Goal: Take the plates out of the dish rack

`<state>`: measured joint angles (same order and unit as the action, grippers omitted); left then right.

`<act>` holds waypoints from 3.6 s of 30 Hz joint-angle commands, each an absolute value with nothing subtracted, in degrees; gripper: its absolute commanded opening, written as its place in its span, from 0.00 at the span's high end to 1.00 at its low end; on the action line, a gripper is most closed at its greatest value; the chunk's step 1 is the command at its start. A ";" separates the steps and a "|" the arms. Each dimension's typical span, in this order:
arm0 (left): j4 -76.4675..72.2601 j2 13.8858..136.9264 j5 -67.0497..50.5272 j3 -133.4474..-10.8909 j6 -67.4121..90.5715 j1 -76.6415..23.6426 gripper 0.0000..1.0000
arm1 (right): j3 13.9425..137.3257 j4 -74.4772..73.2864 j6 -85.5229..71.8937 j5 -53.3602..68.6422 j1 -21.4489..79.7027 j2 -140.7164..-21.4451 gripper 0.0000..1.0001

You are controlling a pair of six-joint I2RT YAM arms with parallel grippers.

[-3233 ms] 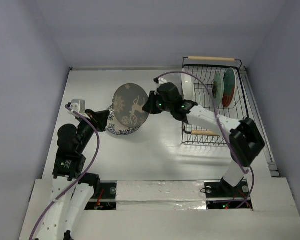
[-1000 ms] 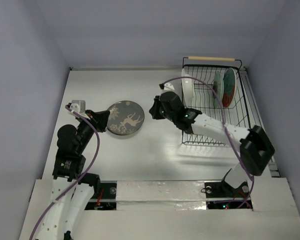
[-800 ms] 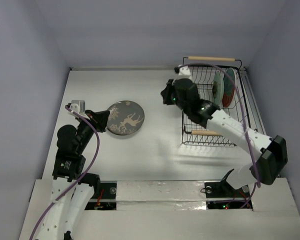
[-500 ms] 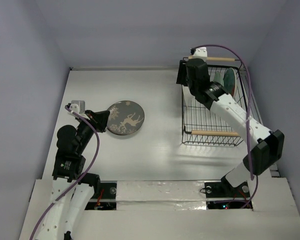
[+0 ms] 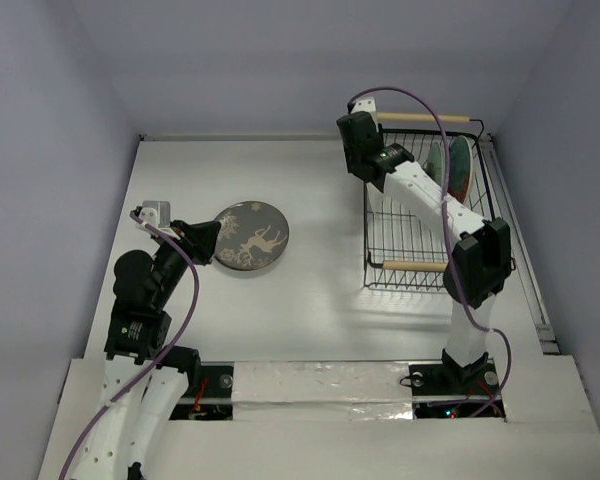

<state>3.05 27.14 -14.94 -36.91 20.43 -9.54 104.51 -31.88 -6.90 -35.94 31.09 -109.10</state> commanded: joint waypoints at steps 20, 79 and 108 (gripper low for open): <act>1.14 26.54 -15.12 -39.29 20.04 -10.02 0.91 | 103.71 -32.61 -6.06 -40.61 26.63 -108.10 0.63; 1.05 26.19 -14.68 -39.11 20.13 -9.50 0.87 | 79.46 -1.18 -27.41 -2.23 25.05 -64.51 1.00; 0.44 26.54 -16.35 -38.76 20.39 -8.96 0.65 | 74.97 36.82 -58.18 14.59 38.85 -109.15 1.00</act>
